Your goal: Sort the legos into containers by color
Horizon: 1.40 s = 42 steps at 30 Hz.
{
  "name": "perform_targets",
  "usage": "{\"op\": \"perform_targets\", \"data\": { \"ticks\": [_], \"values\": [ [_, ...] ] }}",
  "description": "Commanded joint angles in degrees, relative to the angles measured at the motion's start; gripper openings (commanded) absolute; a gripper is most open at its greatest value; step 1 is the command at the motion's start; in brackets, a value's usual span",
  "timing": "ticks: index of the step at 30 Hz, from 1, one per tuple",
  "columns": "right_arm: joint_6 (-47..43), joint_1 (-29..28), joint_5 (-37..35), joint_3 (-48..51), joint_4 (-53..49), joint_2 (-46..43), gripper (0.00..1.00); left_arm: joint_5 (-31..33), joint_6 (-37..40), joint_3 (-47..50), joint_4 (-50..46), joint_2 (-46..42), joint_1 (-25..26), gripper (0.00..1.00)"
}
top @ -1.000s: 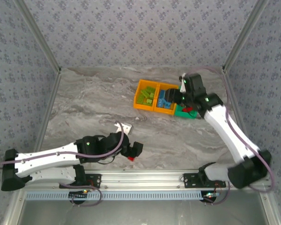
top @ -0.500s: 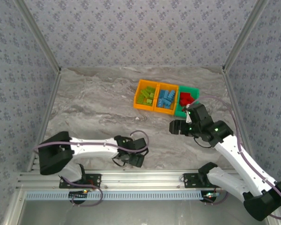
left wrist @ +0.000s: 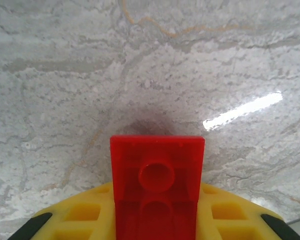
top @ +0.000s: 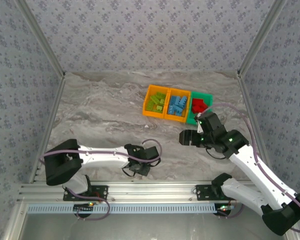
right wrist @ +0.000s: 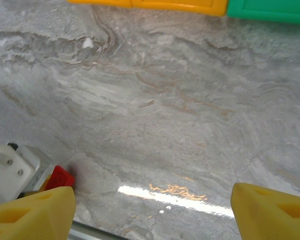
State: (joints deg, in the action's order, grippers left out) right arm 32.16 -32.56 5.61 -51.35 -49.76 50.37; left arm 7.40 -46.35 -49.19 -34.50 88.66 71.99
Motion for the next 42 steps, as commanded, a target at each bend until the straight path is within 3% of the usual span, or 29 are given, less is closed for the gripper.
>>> {"op": "perform_targets", "data": {
  "ticks": [1, 5, 7, 14, 17, 21, 25, 30, 33, 37, 39, 42],
  "values": [
    [1.67, -2.52, 5.53, 0.38, -2.27, -2.91, 0.84, 1.95, 3.28, -3.32, 0.74, -4.16, -0.31, 0.26],
    [3.41, -5.28, 10.40, 0.15, -1.29, -7.12, 0.84, 3.17, 10.32, -8.84, 5.82, -4.79, -2.60, 0.25],
    [5.27, -5.98, 9.33, -0.62, -1.24, -9.32, 0.84, 3.46, 14.30, -13.48, 8.99, -2.81, -4.54, 0.24],
    [11.18, -5.98, -14.04, -7.60, -14.39, -18.19, 0.84, 2.47, 26.47, -40.19, 14.58, 16.05, -9.79, 0.23],
    [13.79, -5.91, -18.96, -7.97, -17.22, -22.07, 0.84, 1.49, 29.12, -51.24, 16.35, 25.32, -11.24, 0.24],
    [15.88, -5.90, -18.72, -6.33, -16.68, -25.53, 0.84, 1.04, 30.05, -65.43, 15.85, 37.62, -13.58, 0.24],
    [17.19, -5.85, -17.91, -5.23, -17.94, -26.04, 0.84, 0.63, 32.43, -82.16, 7.69, 48.51, -14.77, 0.28],
    [18.08, -5.87, -17.30, -3.20, -16.66, -26.11, 0.84, 0.06, 33.48, -96.48, 0.64, 56.88, -14.95, 0.45],
    [18.27, -5.85, -16.77, -2.36, -15.19, -26.11, 0.84, 0.30, 32.94, -97.64, -0.01, 57.30, -15.03, 0.52],
    [18.25, -5.85, -17.33, -1.85, -15.57, -26.11, 0.84, 0.32, 33.71, -94.03, 0.32, 53.41, -15.03, 0.51],
    [18.29, -5.85, -18.14, -1.82, -16.48, -26.13, 0.84, 0.77, 34.11, -83.00, 6.75, 46.31, -15.12, 0.49],
    [18.22, -5.90, -19.66, -1.65, -17.80, -26.11, 0.85, 1.48, 33.63, -59.06, 21.90, 31.22, -15.45, 0.49]
  ]
}}
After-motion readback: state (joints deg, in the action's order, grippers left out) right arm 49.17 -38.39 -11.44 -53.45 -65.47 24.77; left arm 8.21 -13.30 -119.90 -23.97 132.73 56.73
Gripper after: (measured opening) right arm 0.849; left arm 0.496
